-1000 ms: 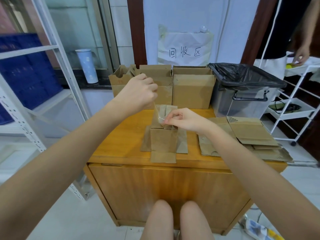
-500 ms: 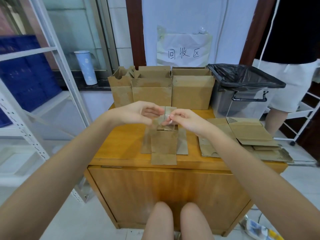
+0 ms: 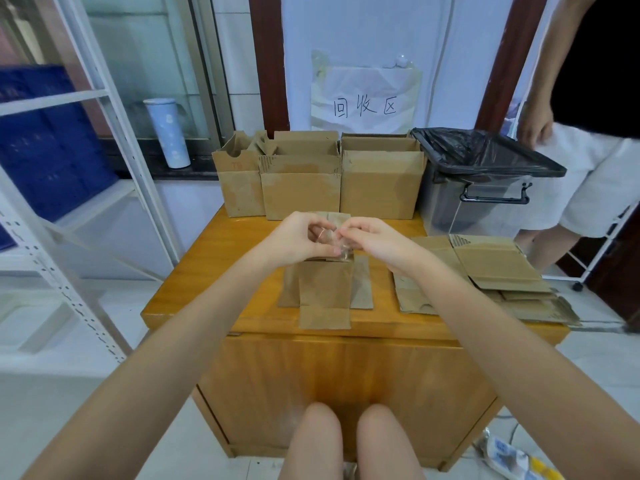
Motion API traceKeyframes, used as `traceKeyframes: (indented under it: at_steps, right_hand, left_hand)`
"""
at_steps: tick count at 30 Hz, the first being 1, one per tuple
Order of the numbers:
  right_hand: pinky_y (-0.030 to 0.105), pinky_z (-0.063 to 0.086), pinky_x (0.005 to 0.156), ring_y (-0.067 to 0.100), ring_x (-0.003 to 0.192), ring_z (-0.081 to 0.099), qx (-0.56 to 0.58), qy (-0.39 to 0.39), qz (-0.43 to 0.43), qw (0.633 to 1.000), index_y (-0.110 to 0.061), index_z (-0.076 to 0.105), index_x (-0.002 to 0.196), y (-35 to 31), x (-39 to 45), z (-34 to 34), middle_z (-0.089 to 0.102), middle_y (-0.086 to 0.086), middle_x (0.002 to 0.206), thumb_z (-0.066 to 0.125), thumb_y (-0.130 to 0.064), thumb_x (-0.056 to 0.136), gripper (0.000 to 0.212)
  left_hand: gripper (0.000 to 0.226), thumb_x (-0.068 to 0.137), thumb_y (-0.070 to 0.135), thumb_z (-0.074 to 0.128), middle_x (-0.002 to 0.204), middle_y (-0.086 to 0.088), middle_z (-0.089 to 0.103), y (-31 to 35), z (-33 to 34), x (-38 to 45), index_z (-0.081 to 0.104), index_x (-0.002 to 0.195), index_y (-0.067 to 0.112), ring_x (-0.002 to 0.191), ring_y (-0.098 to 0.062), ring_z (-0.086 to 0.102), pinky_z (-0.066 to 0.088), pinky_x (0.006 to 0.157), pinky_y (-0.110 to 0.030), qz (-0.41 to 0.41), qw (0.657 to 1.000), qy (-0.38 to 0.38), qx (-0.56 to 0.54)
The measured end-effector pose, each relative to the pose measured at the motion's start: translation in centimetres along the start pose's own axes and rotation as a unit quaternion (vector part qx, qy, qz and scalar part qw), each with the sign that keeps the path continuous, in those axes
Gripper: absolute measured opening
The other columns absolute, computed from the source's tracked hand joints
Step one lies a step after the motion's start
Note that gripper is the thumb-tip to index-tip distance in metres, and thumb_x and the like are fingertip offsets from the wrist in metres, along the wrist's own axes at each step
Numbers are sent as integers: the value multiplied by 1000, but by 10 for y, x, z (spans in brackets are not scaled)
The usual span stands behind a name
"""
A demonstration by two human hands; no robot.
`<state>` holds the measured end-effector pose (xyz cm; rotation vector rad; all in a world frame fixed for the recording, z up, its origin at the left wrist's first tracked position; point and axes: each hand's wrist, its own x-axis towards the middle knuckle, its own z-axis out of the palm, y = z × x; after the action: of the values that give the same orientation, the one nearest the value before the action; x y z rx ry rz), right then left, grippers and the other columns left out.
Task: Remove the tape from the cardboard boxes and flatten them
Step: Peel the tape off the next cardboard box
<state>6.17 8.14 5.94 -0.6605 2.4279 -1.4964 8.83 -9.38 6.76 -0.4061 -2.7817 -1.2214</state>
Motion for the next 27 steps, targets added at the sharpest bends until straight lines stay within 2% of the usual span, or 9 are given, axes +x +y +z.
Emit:
traceKeyframes:
  at_steps: [4,8,10,14,16,18,22,24,27]
  right_hand:
    - [40,43,105,16,107,62,13,-6,2,1000,-23,66,92,1,0,0,68,2,108,46,-25,100,22]
    - [39,42,107,13,108,62,16,-9,3,1000,-23,68,94,0,0,0,69,0,108,49,-27,99,20]
    - [37,42,106,12,108,62,12,-14,9,1000,-22,68,97,-2,-1,-1,70,-1,106,57,-31,95,15]
    - [23,48,92,9,102,64,18,-32,-8,999,-14,63,105,-4,-9,-2,71,0,102,73,-29,83,28]
    - [23,52,91,9,102,62,1,31,-67,997,-15,59,100,1,-15,4,65,0,105,78,-23,79,29]
    - [28,51,91,9,104,55,-76,130,-106,983,-18,55,100,10,-20,13,54,-2,108,80,-28,75,37]
    - [28,41,71,9,96,45,-314,227,-56,920,-19,51,106,25,-34,33,46,-8,105,73,-54,73,53]
    - [26,40,70,11,94,49,-285,246,-50,925,-16,52,105,33,-35,42,49,-7,102,72,-50,77,48]
    - [25,47,78,12,91,56,-186,271,-49,943,-14,56,102,40,-36,46,58,-4,97,76,-39,78,40]
  left_hand:
    - [35,73,17,82,84,1,65,-3,3,4,70,104,6,78,-12,60,50,77,-23,3,999,33,17]
    - [15,75,9,80,75,9,62,-4,4,3,69,84,11,70,-6,59,49,69,-14,6,999,50,5]
    - [19,75,6,79,72,9,63,-5,4,2,65,74,18,67,-5,59,49,65,-11,8,998,64,-12]
    - [11,75,11,80,72,8,66,-10,9,-1,70,77,15,65,-3,58,45,64,-12,-1,994,104,-37]
    - [13,77,13,79,72,11,65,-12,12,-2,69,75,20,62,1,55,43,64,-11,-6,993,114,-41]
    - [17,78,14,78,74,10,65,-15,14,-2,65,74,24,65,-1,56,45,68,-15,-10,993,111,-49]
    - [16,82,20,75,78,8,67,-16,15,-1,62,77,27,77,-12,63,53,79,-30,-7,993,110,-39]
    - [12,83,24,73,80,10,68,-14,17,-2,62,80,25,75,-8,62,51,80,-29,-8,993,115,-11]
    - [11,85,25,71,82,10,67,-12,22,-3,61,85,21,72,-3,58,48,78,-27,-15,991,133,21]
